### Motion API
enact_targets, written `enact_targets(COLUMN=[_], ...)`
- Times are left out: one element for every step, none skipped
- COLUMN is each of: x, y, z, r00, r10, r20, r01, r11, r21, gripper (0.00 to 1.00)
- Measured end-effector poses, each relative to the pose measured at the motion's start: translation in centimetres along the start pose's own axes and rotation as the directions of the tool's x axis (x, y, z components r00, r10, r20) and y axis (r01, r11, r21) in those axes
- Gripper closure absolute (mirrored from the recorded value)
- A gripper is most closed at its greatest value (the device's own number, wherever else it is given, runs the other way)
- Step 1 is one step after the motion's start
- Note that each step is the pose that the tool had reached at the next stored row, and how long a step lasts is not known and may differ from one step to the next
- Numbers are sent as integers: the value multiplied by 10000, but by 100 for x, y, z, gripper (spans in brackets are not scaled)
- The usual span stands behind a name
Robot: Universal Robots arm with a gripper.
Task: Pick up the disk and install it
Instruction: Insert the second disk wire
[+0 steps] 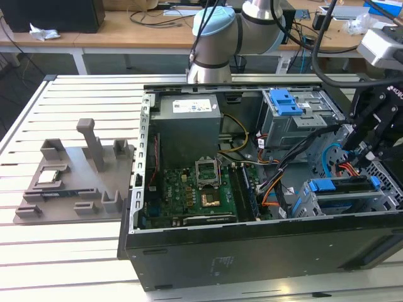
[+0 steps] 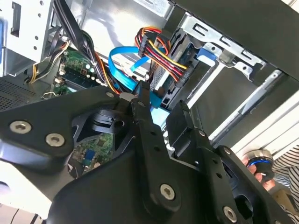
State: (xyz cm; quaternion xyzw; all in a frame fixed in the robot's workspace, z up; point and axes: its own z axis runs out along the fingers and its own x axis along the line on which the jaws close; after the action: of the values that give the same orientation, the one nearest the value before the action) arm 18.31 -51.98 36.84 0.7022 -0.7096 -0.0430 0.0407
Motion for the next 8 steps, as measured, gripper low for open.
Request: enact_targets(x=[0,0,0,0,0,0,0,0], y=[0,0,0,0,-1,-1,-1,-1], z=[0,0,0,0,0,0,0,0], r00=[10000,10000,10000,10000,10000,10000,10000,10000], r10=[0,0,0,0,0,-1,-1,-1], r20=[0,0,0,0,0,0,0,0], r01=[0,0,0,0,0,1,1,1], r11=[10000,10000,10000,10000,10000,10000,10000,10000], r21=[0,0,0,0,0,0,0,1], gripper=[58,58,59,66,66,78,84,84])
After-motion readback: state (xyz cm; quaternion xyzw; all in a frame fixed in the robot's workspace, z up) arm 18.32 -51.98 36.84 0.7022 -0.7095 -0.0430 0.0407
